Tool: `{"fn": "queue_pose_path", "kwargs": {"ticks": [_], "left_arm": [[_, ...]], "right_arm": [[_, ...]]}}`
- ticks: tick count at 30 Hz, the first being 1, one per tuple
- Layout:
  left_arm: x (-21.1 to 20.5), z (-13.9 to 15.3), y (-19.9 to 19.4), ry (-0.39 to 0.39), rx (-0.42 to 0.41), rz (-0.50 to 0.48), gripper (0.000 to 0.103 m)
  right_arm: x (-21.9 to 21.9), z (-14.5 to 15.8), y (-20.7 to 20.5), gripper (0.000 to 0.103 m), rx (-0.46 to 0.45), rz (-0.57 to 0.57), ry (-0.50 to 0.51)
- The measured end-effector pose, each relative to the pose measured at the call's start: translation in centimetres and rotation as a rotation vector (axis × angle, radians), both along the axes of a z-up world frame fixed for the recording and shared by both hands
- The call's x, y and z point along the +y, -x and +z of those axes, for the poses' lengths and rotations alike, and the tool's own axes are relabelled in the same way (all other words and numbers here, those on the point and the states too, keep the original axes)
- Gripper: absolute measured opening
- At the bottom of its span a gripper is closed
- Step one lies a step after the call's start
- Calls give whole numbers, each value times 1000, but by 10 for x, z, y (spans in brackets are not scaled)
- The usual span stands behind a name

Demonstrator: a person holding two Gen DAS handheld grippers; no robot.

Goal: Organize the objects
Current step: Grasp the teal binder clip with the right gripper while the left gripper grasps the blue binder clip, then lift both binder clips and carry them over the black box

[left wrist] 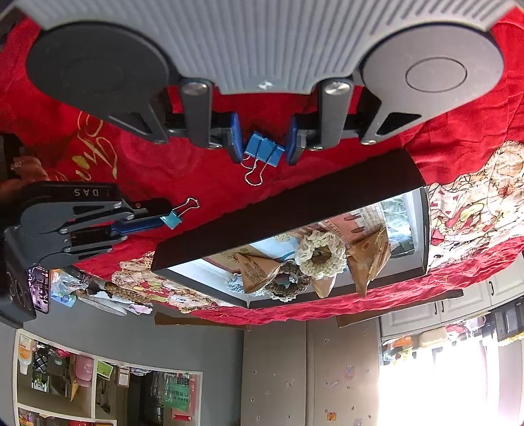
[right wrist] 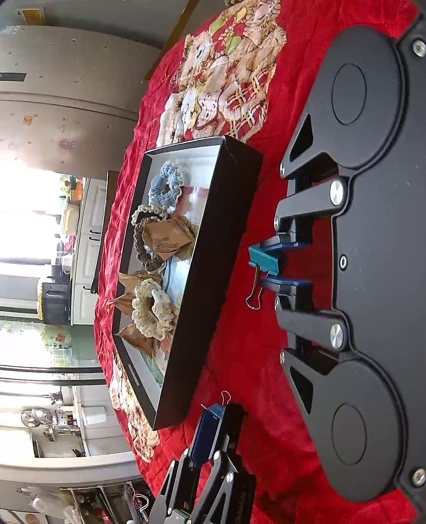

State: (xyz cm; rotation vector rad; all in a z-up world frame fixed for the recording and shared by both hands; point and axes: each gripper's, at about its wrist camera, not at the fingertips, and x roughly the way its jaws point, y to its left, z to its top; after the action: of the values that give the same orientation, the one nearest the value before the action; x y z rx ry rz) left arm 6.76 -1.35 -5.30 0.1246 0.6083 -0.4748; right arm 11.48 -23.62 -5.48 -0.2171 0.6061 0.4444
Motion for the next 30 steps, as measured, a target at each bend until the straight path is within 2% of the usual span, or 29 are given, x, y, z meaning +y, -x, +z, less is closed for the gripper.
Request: {"fn": "queue_pose_path", "kwargs": {"ticks": [30], "left_arm": [[0,17,6,39,-21,2,31]], "right_arm": [[5,23,26,14,-50,89,-29]]}}
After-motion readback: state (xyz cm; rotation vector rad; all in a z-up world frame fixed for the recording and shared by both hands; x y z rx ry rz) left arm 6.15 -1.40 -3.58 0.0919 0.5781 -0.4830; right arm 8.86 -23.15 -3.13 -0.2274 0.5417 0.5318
